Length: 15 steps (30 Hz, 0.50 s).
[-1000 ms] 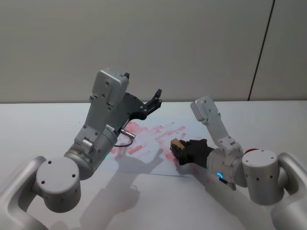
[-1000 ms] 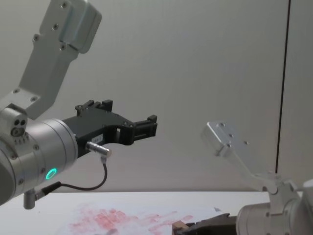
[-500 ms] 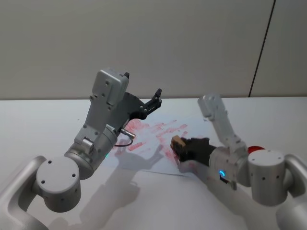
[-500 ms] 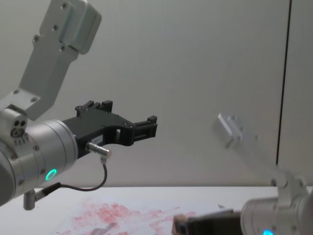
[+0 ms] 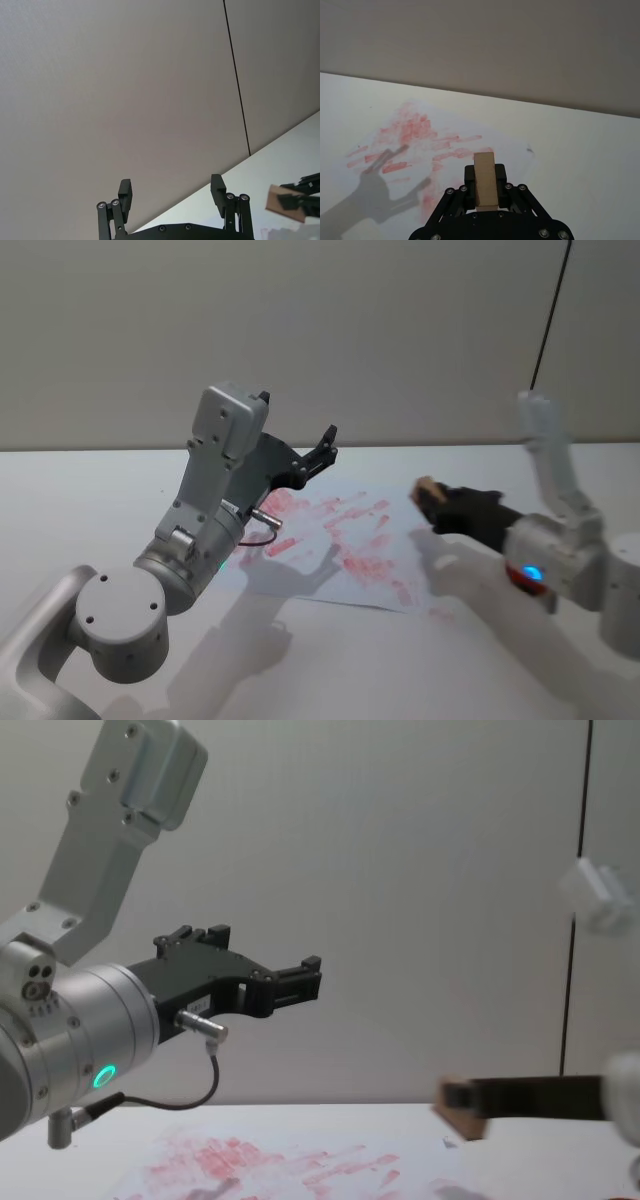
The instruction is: Use the one hand to pick up the stamp and affix it onto the A4 paper.
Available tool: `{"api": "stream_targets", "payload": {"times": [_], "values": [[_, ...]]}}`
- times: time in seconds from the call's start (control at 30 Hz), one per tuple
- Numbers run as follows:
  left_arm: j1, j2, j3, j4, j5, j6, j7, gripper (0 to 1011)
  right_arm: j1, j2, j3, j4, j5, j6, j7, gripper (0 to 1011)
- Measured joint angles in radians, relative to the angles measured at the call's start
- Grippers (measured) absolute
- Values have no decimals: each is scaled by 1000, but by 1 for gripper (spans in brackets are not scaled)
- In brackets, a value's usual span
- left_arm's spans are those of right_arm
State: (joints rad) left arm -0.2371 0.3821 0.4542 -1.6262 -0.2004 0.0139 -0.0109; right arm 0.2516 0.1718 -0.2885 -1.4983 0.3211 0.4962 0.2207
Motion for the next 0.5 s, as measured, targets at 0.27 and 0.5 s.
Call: {"api": "stream_targets", "payload": {"times": [0.27, 0.5], "values": [[0, 0, 0, 0, 0, 0, 0, 1001, -74, 93, 65, -73, 36, 32, -31, 217], [0, 0, 0, 0, 0, 0, 0, 1001, -111, 142, 95, -93, 39, 42, -39, 217]]}}
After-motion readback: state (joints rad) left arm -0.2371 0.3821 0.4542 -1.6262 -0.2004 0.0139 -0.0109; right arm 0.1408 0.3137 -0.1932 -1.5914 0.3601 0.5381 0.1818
